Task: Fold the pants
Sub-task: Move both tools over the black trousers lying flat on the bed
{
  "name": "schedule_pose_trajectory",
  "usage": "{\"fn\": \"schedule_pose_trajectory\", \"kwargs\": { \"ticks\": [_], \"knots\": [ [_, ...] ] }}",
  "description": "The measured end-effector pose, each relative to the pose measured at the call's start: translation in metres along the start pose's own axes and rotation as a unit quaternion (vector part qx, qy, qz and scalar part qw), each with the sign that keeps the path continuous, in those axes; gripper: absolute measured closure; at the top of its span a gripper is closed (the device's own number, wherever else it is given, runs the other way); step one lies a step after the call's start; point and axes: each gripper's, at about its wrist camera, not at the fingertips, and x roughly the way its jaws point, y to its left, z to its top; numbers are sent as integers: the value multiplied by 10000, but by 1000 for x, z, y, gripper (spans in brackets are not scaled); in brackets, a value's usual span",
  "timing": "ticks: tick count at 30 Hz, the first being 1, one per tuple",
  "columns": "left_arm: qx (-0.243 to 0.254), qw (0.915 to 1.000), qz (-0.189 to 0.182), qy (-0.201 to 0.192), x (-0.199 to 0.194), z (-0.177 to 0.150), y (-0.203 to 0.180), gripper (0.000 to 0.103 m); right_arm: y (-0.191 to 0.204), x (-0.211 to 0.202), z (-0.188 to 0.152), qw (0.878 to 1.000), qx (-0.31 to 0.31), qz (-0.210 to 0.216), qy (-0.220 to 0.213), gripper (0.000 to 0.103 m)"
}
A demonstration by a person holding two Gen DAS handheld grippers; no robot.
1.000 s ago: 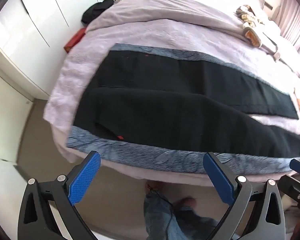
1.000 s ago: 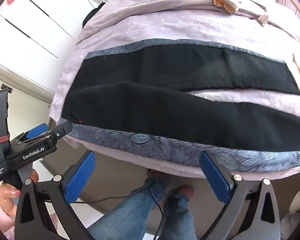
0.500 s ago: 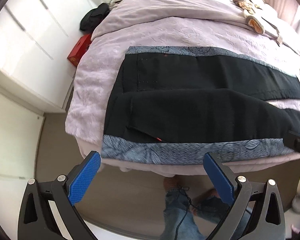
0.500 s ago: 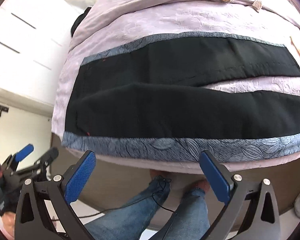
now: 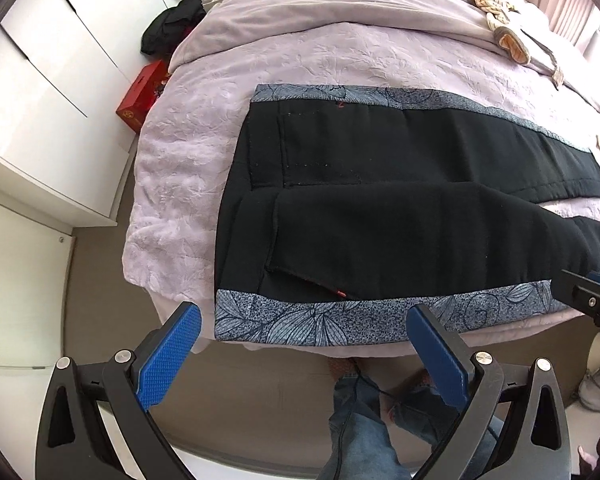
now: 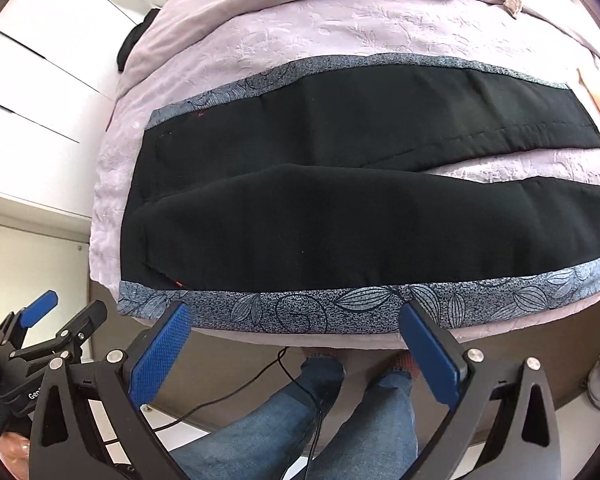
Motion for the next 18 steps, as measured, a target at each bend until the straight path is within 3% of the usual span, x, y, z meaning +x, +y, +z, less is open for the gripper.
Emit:
{"fn": "schedule_pose_trajectory", "kwargs": {
  "ticks": [18],
  "knots": [
    [-99, 9996, -196, 189, 10, 2, 8, 0, 7, 6, 2, 9997, 37, -205, 97, 0]
  ]
}}
